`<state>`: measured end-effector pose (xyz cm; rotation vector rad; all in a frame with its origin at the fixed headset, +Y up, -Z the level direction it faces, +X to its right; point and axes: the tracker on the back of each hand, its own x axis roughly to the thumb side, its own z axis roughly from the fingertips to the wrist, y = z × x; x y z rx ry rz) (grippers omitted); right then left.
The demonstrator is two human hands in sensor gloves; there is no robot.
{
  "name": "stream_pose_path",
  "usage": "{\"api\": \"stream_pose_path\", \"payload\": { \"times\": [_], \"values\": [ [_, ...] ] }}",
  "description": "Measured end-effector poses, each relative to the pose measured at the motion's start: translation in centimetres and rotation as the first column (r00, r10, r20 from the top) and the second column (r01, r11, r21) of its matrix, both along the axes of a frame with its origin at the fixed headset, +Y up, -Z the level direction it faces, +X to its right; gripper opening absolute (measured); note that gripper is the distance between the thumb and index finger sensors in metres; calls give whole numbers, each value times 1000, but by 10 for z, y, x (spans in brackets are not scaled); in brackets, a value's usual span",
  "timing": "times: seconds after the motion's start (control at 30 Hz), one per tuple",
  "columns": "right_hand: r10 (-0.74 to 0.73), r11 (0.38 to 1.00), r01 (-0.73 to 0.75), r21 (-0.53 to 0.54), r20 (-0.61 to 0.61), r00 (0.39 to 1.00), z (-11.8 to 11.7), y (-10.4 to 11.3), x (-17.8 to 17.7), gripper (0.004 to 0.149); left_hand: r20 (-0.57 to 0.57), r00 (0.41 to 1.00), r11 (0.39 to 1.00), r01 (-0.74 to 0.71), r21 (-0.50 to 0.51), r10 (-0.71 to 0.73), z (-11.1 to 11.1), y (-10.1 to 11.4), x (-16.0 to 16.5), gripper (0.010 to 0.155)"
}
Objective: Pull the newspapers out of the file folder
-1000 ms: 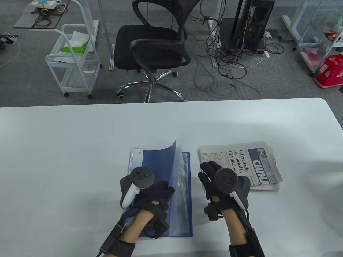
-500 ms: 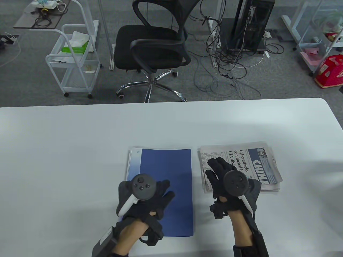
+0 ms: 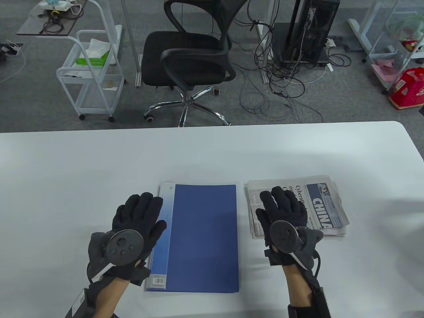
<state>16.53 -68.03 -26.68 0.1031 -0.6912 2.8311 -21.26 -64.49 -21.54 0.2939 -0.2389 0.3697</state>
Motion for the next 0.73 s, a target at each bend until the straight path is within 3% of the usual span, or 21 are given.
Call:
{"api": "stream_pose_path", "payload": {
  "times": [0.17, 0.33, 0.73],
  "values": [
    [98, 995, -98, 26, 20, 995, 1, -1, -3, 55, -26, 998, 999, 49, -3, -49, 0, -23, -6, 66],
    [167, 986, -168, 20, 35, 985, -1, -5, -4, 55, -15, 996, 993, 88, -74, -90, -7, -44, -6, 67],
    [183, 983, -183, -13, 36, 982, -1, -7, -4, 55, 3, 986, 969, 167, -181, -170, -9, -67, 0, 69]
  ]
}}
